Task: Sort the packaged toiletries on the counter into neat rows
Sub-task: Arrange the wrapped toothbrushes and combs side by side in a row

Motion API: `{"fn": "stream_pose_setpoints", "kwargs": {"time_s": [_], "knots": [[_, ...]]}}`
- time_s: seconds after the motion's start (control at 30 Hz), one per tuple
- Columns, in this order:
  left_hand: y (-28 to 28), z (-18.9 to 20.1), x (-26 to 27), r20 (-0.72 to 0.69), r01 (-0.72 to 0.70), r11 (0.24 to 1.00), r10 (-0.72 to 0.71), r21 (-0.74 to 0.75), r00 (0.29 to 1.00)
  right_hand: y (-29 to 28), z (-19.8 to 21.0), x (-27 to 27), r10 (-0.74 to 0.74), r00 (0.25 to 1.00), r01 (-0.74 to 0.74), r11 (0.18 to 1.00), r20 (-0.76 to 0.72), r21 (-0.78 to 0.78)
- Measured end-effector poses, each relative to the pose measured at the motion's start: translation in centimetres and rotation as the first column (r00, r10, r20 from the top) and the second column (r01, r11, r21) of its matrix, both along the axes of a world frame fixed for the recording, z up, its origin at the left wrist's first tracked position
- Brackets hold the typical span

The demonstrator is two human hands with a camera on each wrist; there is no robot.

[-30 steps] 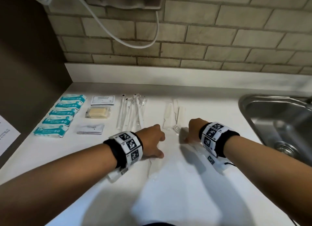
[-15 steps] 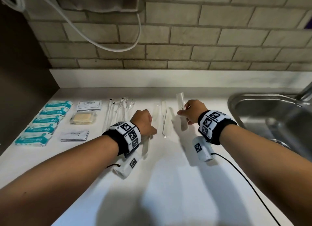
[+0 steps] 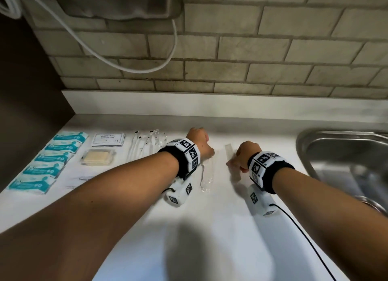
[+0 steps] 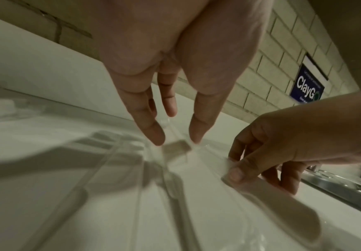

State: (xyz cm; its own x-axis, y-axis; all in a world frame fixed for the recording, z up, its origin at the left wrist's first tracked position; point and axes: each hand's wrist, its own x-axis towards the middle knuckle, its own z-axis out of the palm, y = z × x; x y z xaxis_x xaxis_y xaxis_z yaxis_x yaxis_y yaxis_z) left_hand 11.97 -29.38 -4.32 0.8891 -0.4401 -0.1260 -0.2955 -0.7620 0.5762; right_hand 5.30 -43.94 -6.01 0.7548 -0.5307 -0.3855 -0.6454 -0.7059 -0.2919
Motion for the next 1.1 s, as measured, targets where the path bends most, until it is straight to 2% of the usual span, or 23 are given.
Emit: {"fn": "stream_pose_setpoints", "kwargs": {"time_s": [0.17,0.27,0.33,0.43,0.5,0.57,0.77,0.93,1.1], "knots": [[1.8,-0.5,0.7,-0.086,0.006,0.991,-0.018,-0.134,0.996,-0.4,1.1,-0.3,0.099,0.995,-0.098,0.991,0.008,-0.088],[5.2,1.0,1.4,0.002,0.047,0.989,-0.047,-0.138,0.999,1.5,2.1,0.4,0.271,0.955,-0.252,0.957,0.125,-0.145],[8.2,2.1,1.9,0.066,0.042,0.996,-0.037,-0.076,0.997,3.8,2.5,1.3,0.402,0.897,-0.382,0.915,0.186,-0.132],[13.2,2.1,3.0,0.156,0.004,0.994,-0.021,0.110,0.988,8.7,2.3,2.7,0.586,0.794,-0.571,0.811,0.163,-0.129],[15.5,1.4,3.2,0.196,0.046,0.963,-0.100,0.265,0.976,11.5,1.7,3.4,0.640,0.758,-0.628,0.768,0.123,-0.127],[17.0,0.6,2.6,0.174,0.144,0.907,-0.228,0.397,0.958,13.8,0.9,4.0,0.661,0.746,-0.649,0.749,0.086,-0.131],[18.2,-2.2,0.3,0.113,0.306,0.790,-0.424,0.532,0.899,17.0,0.1,4.9,0.680,0.733,-0.678,0.730,-0.009,-0.087],[18.9,-2.1,0.4,0.114,0.381,0.808,-0.475,0.450,0.872,17.8,0.0,5.3,0.618,0.785,-0.617,0.786,0.043,-0.037],[19.2,-2.6,1.0,0.236,0.249,0.898,-0.347,0.362,0.908,18.3,-0.2,4.7,0.492,0.868,-0.487,0.870,0.070,-0.073]]}}
